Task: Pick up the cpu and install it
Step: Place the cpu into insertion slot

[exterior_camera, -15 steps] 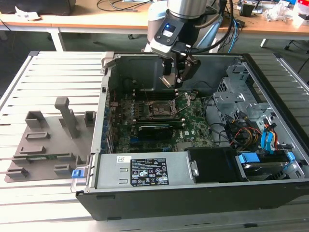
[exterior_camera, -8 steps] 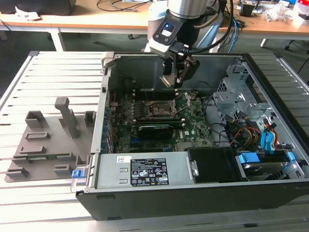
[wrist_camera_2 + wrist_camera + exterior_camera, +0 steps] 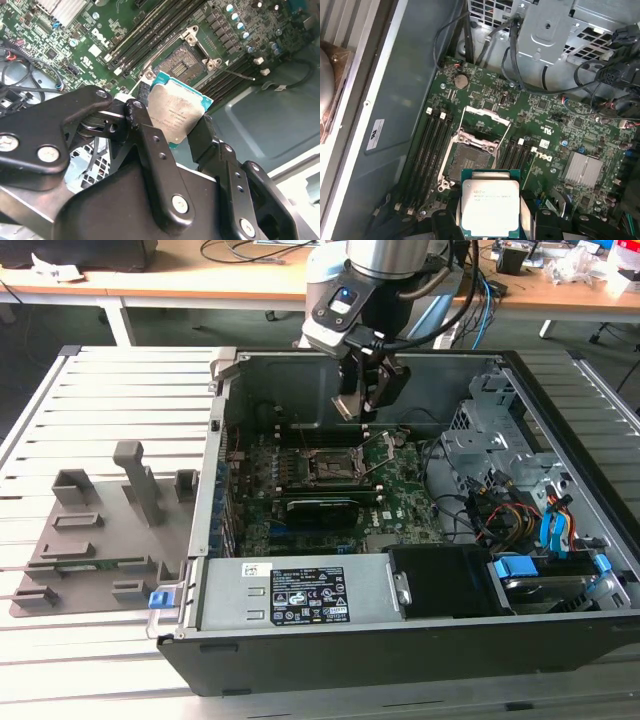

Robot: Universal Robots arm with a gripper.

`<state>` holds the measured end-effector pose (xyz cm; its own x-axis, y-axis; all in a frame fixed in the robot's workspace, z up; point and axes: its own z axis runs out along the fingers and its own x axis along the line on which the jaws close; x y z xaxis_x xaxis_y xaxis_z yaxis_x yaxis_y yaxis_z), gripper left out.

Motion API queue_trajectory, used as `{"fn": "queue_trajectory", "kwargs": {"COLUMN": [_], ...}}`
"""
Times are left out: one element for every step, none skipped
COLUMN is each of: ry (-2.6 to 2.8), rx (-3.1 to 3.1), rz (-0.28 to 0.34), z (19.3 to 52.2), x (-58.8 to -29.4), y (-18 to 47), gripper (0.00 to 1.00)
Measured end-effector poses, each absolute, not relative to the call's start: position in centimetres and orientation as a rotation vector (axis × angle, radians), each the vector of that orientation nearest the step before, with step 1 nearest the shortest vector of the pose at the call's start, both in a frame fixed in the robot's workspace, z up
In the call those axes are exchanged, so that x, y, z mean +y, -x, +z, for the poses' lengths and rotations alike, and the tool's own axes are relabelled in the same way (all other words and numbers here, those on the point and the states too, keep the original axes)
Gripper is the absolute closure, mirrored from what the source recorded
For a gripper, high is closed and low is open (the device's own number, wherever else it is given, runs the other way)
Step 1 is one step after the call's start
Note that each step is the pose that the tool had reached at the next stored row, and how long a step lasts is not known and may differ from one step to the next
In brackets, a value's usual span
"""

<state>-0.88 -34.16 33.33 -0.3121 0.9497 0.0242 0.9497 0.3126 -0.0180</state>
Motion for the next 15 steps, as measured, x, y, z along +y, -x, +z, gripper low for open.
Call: {"fn": "queue_trajectory", "kwargs": {"ry": [1.833, 1.854, 1.865, 1.877, 1.889, 1.909, 1.923, 1.936, 1.952, 1.961, 1.969, 1.974, 1.984, 1.994, 2.006], "rx": [-2.514, -2.499, -2.49, -2.481, -2.473, -2.457, -2.446, -2.435, -2.423, -2.415, -2.41, -2.405, -2.396, -2.388, -2.378], "rz": [0.001, 0.0, 0.0, 0.0, -0.001, -0.001, -0.001, -0.001, -0.002, -0.002, -0.002, -0.002, -0.002, -0.003, -0.003], "z": [33.33, 33.32, 33.32, 33.32, 33.31, 33.31, 33.31, 33.31, 33.3, 33.3, 33.3, 33.3, 33.3, 33.3, 33.3], "x": [-34.16, -34.16, -34.16, -34.16, -34.16, -34.16, -34.16, -34.16, -34.16, -34.16, -34.16, -34.16, -34.16, -34.16, -34.16], "y": [0.88, 0.88, 0.88, 0.88, 0.88, 0.88, 0.88, 0.88, 0.88, 0.88, 0.88, 0.88, 0.88, 0.88, 0.88], "gripper": [0.45, 0.45, 0.45, 0.45, 0.45, 0.45, 0.45, 0.45, 0.45, 0.45, 0.45, 0.45, 0.45, 0.45, 0.45]}}
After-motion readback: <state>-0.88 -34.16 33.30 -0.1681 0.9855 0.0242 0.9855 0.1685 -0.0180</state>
